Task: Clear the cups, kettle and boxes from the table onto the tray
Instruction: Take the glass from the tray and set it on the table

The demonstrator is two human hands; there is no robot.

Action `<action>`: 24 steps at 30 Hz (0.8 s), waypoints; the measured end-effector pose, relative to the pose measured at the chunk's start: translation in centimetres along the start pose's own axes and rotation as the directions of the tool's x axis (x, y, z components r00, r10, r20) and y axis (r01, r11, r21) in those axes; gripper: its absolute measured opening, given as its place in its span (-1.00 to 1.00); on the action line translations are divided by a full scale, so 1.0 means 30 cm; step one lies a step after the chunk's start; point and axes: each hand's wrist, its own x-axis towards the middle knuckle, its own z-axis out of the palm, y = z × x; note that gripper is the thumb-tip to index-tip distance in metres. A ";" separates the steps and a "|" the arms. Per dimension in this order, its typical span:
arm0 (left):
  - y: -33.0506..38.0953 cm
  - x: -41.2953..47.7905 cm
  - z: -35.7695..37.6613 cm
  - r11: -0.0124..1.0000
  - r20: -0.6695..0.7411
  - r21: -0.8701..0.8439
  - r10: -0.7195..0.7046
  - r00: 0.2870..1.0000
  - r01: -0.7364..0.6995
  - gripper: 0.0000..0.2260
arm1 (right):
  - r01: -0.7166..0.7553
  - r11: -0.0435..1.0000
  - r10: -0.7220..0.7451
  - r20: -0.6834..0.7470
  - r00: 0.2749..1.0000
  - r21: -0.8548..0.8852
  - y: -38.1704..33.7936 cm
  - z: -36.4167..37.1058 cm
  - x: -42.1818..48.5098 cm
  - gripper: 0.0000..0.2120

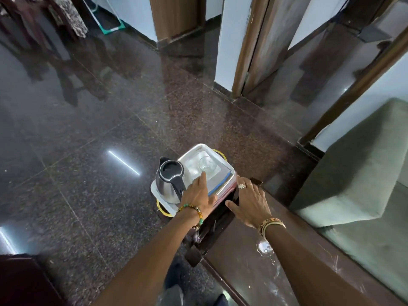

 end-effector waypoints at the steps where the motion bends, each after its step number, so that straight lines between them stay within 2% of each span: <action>1: -0.004 0.025 0.002 1.000 0.007 0.000 0.006 1.000 -0.006 -0.23 | -0.005 1.000 0.005 0.005 1.000 0.005 -0.007 0.010 0.015 -0.17; 8: -0.055 0.319 0.063 0.998 0.045 -0.063 0.008 0.999 -0.005 -0.10 | -0.123 0.989 0.117 0.086 0.989 0.080 -0.031 0.145 0.267 -0.08; 13: -0.059 0.525 0.142 0.946 0.148 -0.226 -0.203 0.968 0.233 0.03 | -0.164 0.972 0.149 0.096 0.984 0.171 -0.017 0.228 0.480 -0.01; 18: -0.109 0.670 0.213 0.908 0.245 -0.161 -0.342 0.907 0.386 0.06 | -0.174 0.964 0.145 0.155 0.977 0.199 0.021 0.328 0.652 0.05; 24: -0.155 0.751 0.298 0.884 0.346 -0.119 -0.389 0.854 0.452 0.01 | -0.104 0.966 0.042 0.252 0.967 0.237 0.010 0.443 0.757 -0.02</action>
